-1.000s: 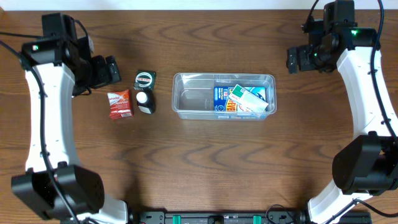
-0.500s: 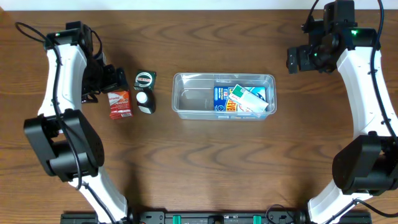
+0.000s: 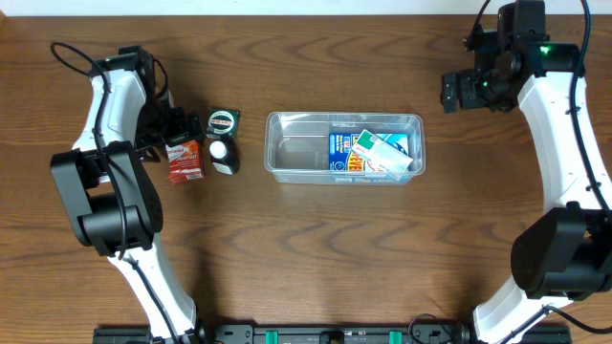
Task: Pack container
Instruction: 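Reach left gripper to the red Panadol ActiFast box and grasp it, then carry the red box over the container and lower it inside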
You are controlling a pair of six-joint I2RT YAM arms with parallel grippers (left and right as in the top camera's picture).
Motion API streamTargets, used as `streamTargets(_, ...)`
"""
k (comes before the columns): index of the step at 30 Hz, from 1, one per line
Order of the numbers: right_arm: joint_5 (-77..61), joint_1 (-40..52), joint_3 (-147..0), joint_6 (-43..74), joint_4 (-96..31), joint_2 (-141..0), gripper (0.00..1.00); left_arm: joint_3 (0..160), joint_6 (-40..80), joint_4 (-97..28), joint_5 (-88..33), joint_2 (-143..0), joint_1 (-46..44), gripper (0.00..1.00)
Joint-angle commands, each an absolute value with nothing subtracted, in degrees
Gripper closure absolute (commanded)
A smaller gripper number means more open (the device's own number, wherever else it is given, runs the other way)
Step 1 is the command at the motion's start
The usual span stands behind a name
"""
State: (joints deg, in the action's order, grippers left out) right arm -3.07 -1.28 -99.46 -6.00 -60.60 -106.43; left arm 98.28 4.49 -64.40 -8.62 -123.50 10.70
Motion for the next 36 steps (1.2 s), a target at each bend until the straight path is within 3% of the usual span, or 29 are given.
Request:
streamTargets(1, -3.01, -1.54, -99.59, -5.19, -60.69, -106.15, 0.01, 96.55, 4.56, -62.89, -8.27, -124.14, 10.28, 0.02)
streamTargets(12, -3.01, -1.54, -99.59, -5.19, -60.69, -106.15, 0.01, 90.52, 4.58, -56.38, -6.35, -124.14, 10.26, 0.08)
streamTargets(19, -3.01, -1.54, -99.59, -5.19, -60.69, -106.15, 0.01, 89.47, 4.58, -56.60, -6.37, -124.14, 10.26, 0.43)
streamTargets(22, -3.01, -1.54, -99.59, -5.19, -60.66, -106.15, 0.01, 89.47, 4.84, -56.88, -6.42, -124.07, 10.26, 0.50)
streamTargets(36, -3.01, -1.54, -99.59, -5.19, -60.69, -106.15, 0.01, 103.07, 5.48, -69.43, -9.06, -114.26, 10.02, 0.53)
